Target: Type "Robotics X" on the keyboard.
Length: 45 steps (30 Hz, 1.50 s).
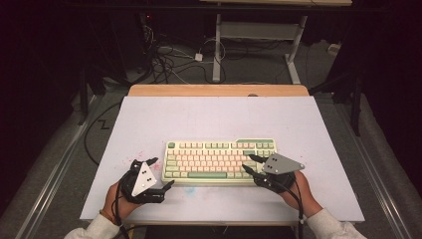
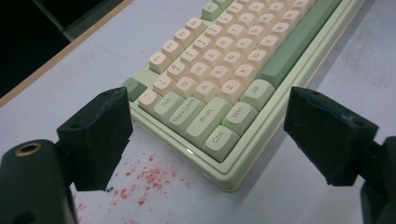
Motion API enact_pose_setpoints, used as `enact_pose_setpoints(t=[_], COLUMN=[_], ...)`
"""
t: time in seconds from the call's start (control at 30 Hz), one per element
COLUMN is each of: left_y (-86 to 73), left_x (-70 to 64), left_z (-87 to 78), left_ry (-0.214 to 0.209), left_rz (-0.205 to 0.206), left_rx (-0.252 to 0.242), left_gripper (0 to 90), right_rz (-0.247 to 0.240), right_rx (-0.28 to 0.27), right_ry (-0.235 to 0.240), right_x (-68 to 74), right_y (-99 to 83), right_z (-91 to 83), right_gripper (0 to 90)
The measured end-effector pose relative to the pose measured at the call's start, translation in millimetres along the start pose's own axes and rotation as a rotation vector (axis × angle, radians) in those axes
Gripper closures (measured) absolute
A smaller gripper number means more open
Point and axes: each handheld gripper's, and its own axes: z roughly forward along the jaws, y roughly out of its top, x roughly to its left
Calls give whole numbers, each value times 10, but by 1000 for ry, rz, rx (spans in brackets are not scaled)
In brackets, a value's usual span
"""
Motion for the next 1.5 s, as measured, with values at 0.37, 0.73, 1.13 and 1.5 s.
enact_pose_setpoints(t=[0.37, 0.73, 1.13, 1.5], left_y=[-11, 3, -17, -18], left_x=[3, -17, -15, -25], left_z=[33, 76, 87, 96], left_ry=[-10, -20, -27, -32], left_rz=[-5, 4, 1, 2], left_rx=[6, 6, 11, 15], left_gripper=[147, 148, 152, 151], right_rz=[2, -6, -20, -35], right_rx=[54, 61, 75, 91], right_ry=[36, 65, 93, 107], right_x=[-29, 14, 134, 213], right_y=[48, 100, 153, 179], right_z=[127, 233, 361, 447], right_gripper=[900, 900, 900, 900])
